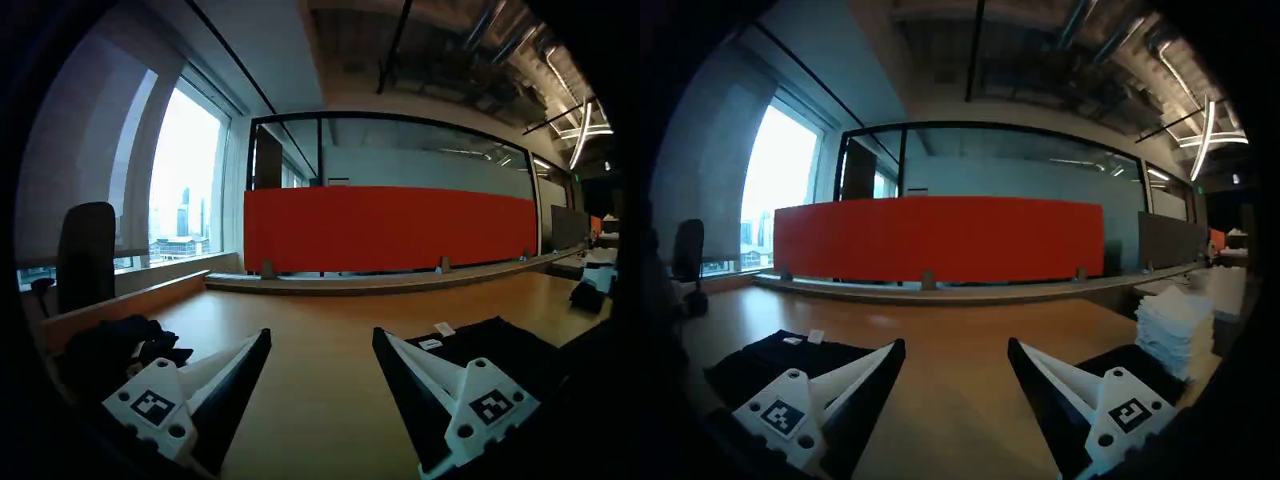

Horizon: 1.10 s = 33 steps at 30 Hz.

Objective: Fold towel

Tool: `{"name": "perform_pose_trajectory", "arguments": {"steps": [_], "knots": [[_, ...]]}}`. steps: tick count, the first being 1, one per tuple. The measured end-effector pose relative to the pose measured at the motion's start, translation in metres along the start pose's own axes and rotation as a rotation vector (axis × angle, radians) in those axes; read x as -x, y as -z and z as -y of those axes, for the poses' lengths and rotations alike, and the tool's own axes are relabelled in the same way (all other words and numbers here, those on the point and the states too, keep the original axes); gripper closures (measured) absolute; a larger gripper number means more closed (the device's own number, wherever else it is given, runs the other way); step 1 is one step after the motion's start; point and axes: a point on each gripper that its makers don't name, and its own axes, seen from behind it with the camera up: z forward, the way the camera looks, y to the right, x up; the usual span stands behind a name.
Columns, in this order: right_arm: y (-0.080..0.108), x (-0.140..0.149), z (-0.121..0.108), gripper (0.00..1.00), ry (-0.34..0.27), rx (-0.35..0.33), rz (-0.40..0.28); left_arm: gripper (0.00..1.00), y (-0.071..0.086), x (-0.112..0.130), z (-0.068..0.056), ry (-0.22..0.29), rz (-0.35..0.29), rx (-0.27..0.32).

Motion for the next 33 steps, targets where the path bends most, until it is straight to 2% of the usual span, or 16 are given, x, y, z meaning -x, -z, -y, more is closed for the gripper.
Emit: {"name": "perform_pose_trajectory", "arguments": {"steps": [17, 24, 33], "knots": [[-0.004, -0.005, 0.004, 0.01, 0.009, -0.001, 0.011, 0.06, 0.0, -0.003, 0.0, 0.001, 0.013, 0.002], [-0.004, -0.041, 0.01, 0.01, 0.018, -0.003, 0.003, 0.06, -0.006, -0.038, 0.003, -0.001, 0.004, 0.001], [0.0, -0.115, 0.016, 0.01, 0.024, 0.003, -0.001, 0.06, -0.01, -0.103, 0.005, 0.021, 0.017, 0.012]]}}
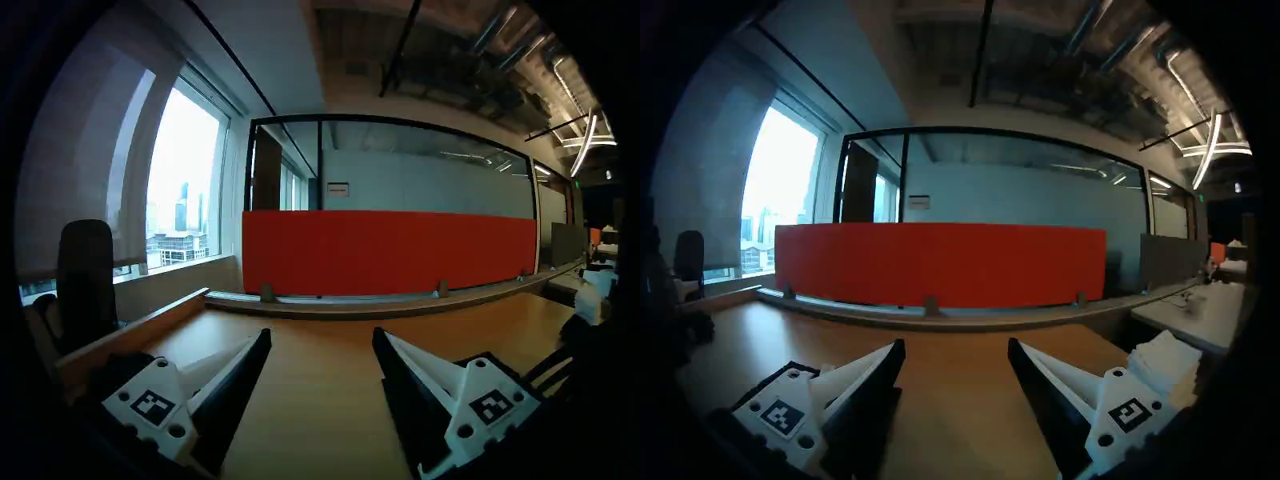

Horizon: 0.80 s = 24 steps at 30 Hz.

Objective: Fold towel

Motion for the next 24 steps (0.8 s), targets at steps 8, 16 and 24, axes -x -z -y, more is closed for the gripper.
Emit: {"name": "perform_pose_trajectory", "arguments": {"steps": [8, 16, 24], "knots": [[0.005, -0.07, 0.0, 0.0, -0.003, 0.012, -0.004, 0.06, 0.003, -0.065, 0.005, 0.005, 0.012, 0.01], [0.006, -0.102, -0.002, 0.0, 0.002, 0.026, -0.002, 0.06, 0.008, -0.099, 0.004, 0.002, 0.034, 0.023], [0.007, -0.105, 0.008, 0.01, 0.023, -0.028, 0.028, 0.06, 0.012, -0.096, -0.013, 0.0, 0.085, 0.071]]}}
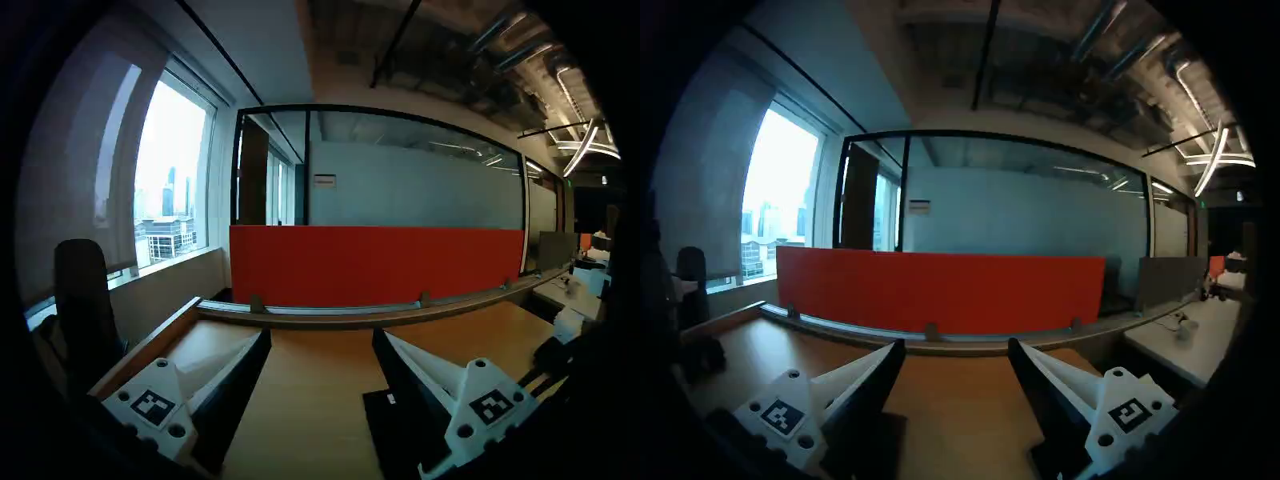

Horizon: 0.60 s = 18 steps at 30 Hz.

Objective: Fold towel

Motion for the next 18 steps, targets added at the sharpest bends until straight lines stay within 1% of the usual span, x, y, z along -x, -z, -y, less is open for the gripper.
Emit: {"name": "perform_pose_trajectory", "arguments": {"steps": [3, 9, 14, 18], "knots": [[0.0, 0.003, 0.007, 0.0, 0.023, -0.041, 0.013, 0.06, 0.001, 0.004, -0.009, -0.007, 0.023, 0.033], [-0.003, 0.011, 0.024, 0.0, 0.069, -0.13, 0.066, 0.06, 0.004, 0.013, -0.026, -0.023, 0.075, 0.115], [0.002, 0.028, 0.045, 0.0, 0.104, -0.245, 0.133, 0.06, 0.006, 0.027, -0.039, -0.046, 0.134, 0.193], [0.009, 0.042, 0.059, 0.0, 0.107, -0.326, 0.184, 0.06, 0.008, 0.038, -0.046, -0.073, 0.175, 0.239]]}}
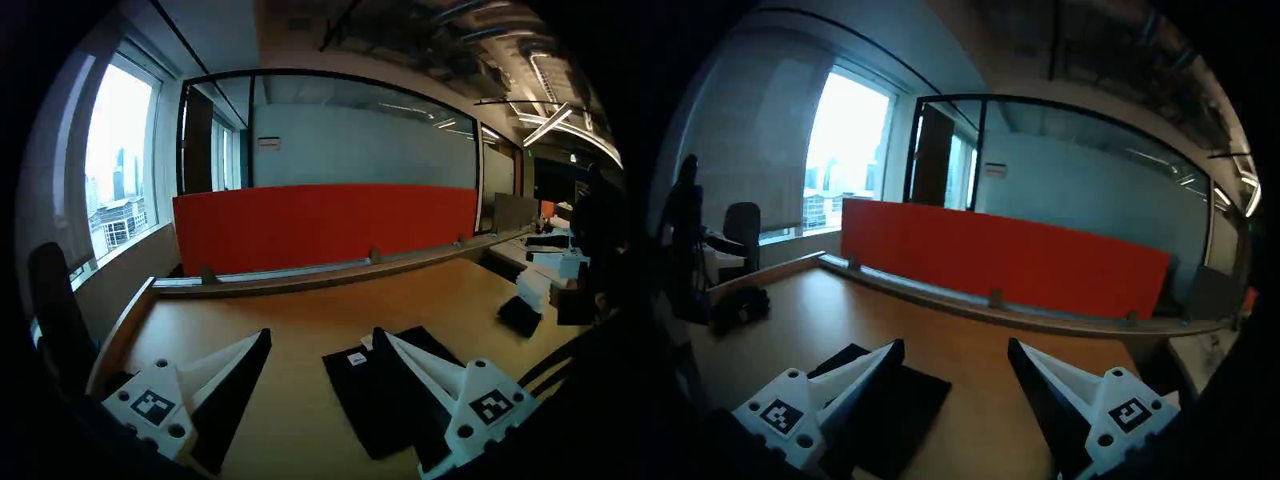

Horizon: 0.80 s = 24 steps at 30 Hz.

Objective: Fold towel

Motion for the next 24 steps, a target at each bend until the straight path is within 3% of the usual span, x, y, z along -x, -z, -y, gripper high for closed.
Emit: {"name": "perform_pose_trajectory", "arguments": {"steps": [9, 17, 24], "knots": [[-0.004, 0.028, 0.027, 0.0, 0.046, -0.132, 0.088, 0.06, -0.003, 0.019, -0.012, -0.045, 0.061, 0.058], [-0.01, 0.043, 0.036, 0.0, 0.068, -0.179, 0.127, 0.06, -0.008, 0.038, -0.019, -0.076, 0.093, 0.092], [-0.014, 0.075, 0.05, 0.0, 0.088, -0.216, 0.184, 0.06, -0.014, 0.073, -0.032, -0.092, 0.134, 0.133]]}}
